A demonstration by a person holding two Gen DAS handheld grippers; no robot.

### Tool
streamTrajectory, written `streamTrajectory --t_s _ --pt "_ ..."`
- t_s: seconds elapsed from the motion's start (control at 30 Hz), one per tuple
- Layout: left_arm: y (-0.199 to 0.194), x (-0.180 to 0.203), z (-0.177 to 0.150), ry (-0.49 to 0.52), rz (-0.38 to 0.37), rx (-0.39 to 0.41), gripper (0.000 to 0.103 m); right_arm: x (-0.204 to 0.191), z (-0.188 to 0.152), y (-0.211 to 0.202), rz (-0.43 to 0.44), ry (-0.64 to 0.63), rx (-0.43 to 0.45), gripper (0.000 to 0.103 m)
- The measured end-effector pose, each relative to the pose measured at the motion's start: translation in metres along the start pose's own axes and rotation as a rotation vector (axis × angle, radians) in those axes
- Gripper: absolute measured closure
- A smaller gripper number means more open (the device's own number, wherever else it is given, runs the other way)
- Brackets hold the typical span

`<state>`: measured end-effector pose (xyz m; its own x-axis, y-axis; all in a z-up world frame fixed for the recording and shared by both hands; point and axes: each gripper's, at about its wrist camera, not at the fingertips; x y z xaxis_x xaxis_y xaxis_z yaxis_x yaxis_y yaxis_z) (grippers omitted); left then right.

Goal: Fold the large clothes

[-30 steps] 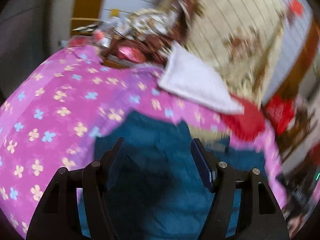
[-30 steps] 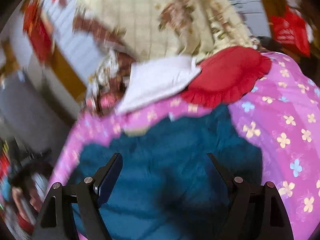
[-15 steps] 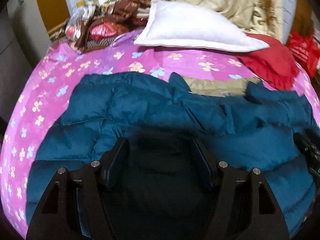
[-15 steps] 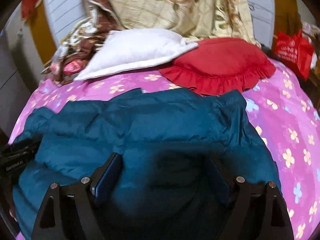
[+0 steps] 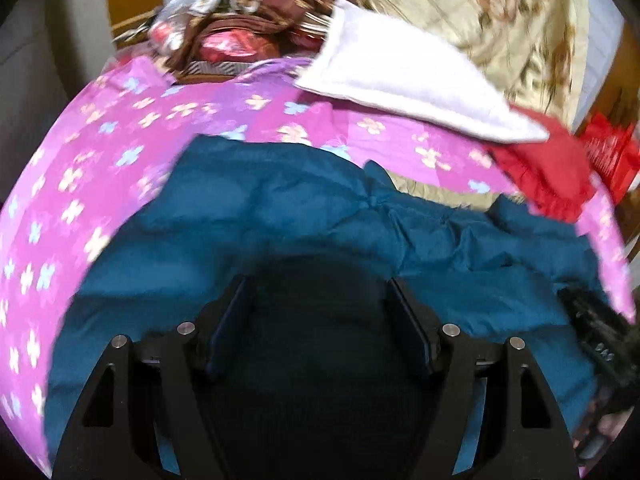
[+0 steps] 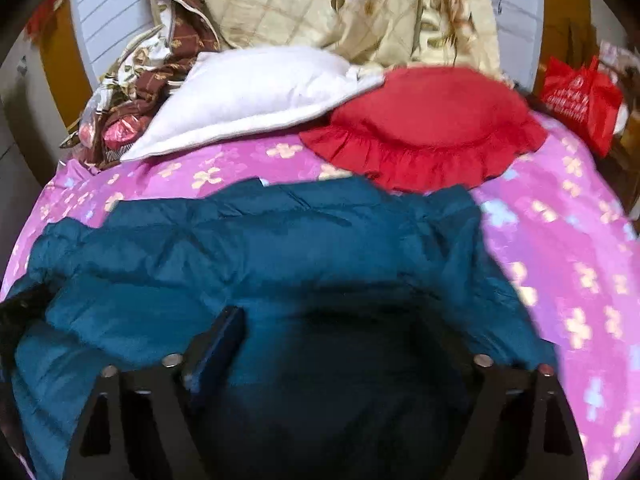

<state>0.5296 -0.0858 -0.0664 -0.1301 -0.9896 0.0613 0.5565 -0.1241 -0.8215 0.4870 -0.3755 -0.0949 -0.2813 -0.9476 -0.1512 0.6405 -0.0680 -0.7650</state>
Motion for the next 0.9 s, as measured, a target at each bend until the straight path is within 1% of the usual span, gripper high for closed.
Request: streamTrajectory --t_s 0.03,0.1,0.17,0.23,0.27,0.37,0.43,0.5,0.6,0.7,0.73,0.83,0.9 --pt "-0.011 -0.007 -0.003 -0.01 -0.004 0.008 0.033 0.001 -0.003 -0.012 0.009 -0.004 0.017 0.022" --pt "-0.037 -0.026 -0.013 -0.022 0.031 0.042 0.033 0.007 -0.016 -0.045 0.043 -0.007 0.049 0.022" --pt "-0.055 -0.048 -0.026 -0.029 0.052 0.074 0.033 0.015 -0.034 -0.071 0.074 -0.005 0.062 0.022" --pt "-0.067 -0.075 -0.046 -0.054 0.077 0.095 0.033 0.028 -0.053 -0.087 0.101 0.015 0.061 0.022" --pt "-0.067 -0.086 -0.054 -0.078 0.094 0.09 0.033 0.036 -0.062 -0.09 0.109 0.031 0.058 0.022" --pt "-0.048 -0.114 -0.076 -0.107 0.108 0.022 0.031 0.058 -0.079 -0.084 0.119 0.063 0.037 0.022" --pt "-0.037 -0.125 -0.085 -0.157 0.055 0.01 0.028 0.063 -0.083 -0.076 0.114 0.076 0.029 0.022" --pt "-0.033 -0.125 -0.088 -0.177 0.045 0.006 0.027 0.063 -0.083 -0.071 0.119 0.081 0.023 0.021" --pt "-0.037 -0.121 -0.088 -0.178 0.049 0.001 0.028 0.061 -0.082 -0.065 0.089 0.063 0.022 0.019" --pt "-0.056 -0.122 -0.098 -0.172 0.039 0.009 0.028 0.06 -0.085 -0.069 0.012 0.026 0.015 0.019" --pt "-0.065 -0.123 -0.102 -0.169 0.042 0.015 0.028 0.062 -0.086 -0.073 -0.028 0.021 0.012 0.019" --pt "-0.096 -0.131 -0.12 -0.169 0.074 0.029 0.028 0.074 -0.095 -0.09 -0.118 0.035 -0.002 0.019" --pt "-0.114 -0.133 -0.134 -0.166 0.076 0.034 0.028 0.088 -0.107 -0.111 -0.093 0.087 -0.017 0.019"
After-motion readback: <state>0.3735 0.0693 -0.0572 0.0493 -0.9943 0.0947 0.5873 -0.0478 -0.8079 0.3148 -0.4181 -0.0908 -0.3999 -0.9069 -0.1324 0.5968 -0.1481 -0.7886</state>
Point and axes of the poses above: each gripper's, at about its wrist camera, not at the fingertips, and y roughly the way its jaws point, x to its right, z to its top, and after that the axes turned 6 degrees about y, right-handed
